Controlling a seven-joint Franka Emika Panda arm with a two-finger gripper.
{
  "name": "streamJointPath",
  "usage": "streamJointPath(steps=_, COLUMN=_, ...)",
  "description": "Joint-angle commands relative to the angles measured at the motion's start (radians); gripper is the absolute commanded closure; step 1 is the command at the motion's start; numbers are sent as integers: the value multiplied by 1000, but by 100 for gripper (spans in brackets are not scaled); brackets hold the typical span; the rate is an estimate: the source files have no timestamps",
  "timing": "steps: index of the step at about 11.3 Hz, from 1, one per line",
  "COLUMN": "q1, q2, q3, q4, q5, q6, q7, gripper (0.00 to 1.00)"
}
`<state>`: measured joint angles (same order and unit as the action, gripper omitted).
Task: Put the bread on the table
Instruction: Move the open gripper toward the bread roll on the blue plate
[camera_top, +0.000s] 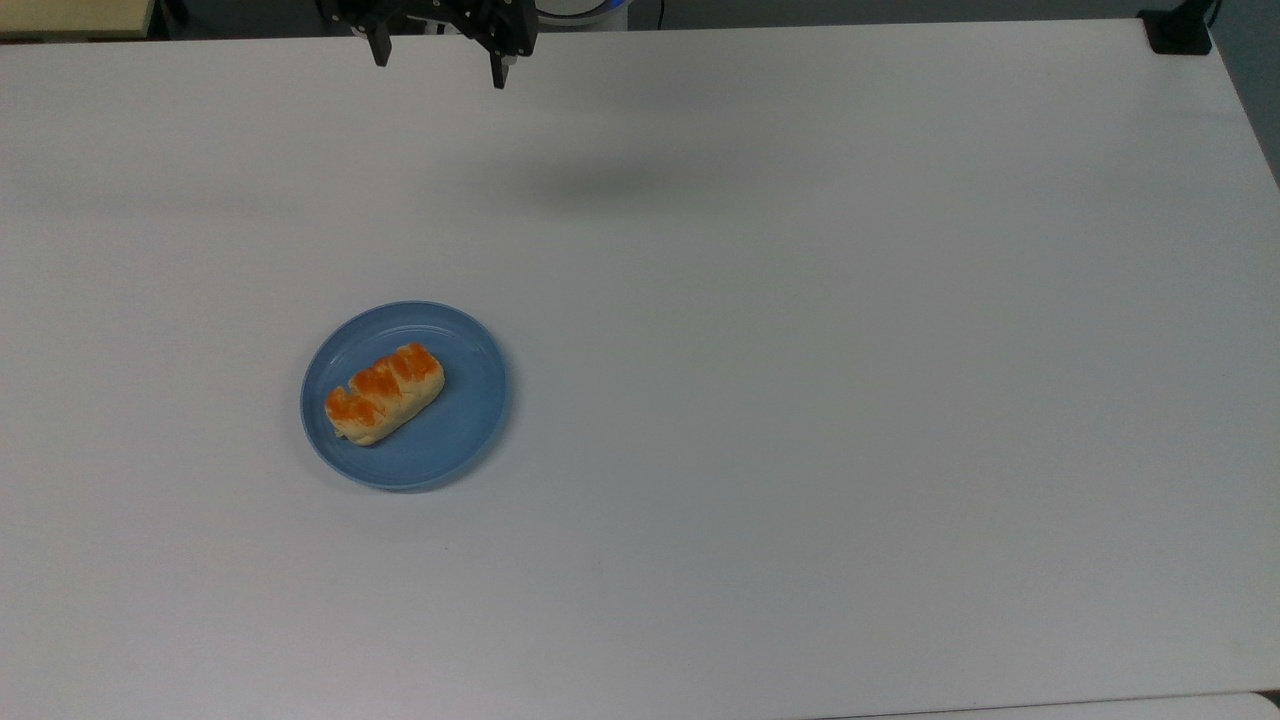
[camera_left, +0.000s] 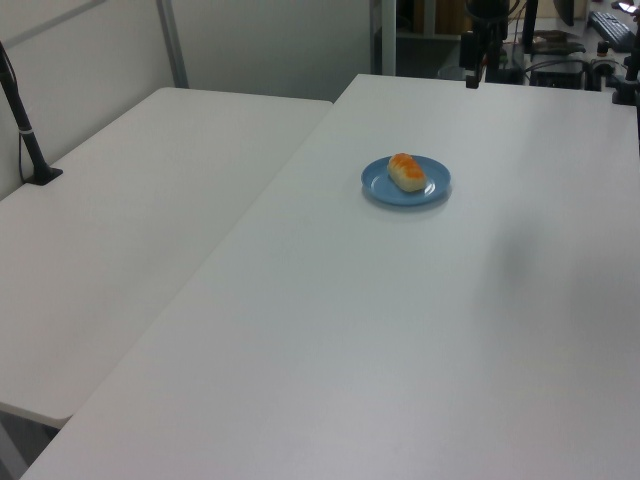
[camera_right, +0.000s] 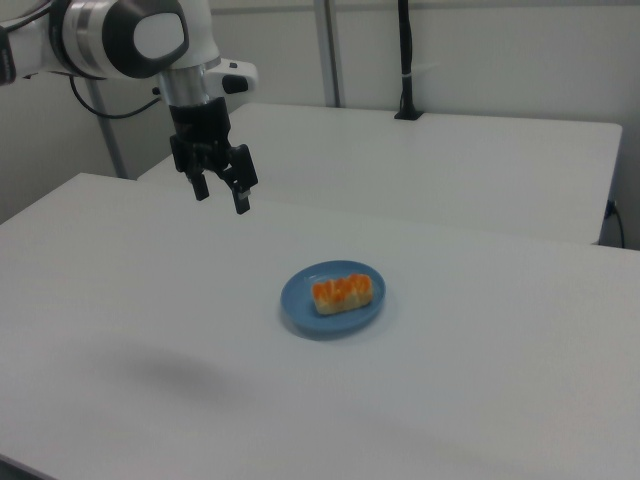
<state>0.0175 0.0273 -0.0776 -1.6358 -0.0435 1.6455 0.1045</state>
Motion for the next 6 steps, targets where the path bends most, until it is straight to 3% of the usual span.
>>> streamJointPath(steps=1, q1=4, q2=64, q3=-47, q4=-6, q5=50, q6=179, q7=117, gripper=0)
streamJointPath(steps=6, q1=-36, q2=320, q3=-88, q4=45, q5=34, q6=465, q7=190, gripper=0)
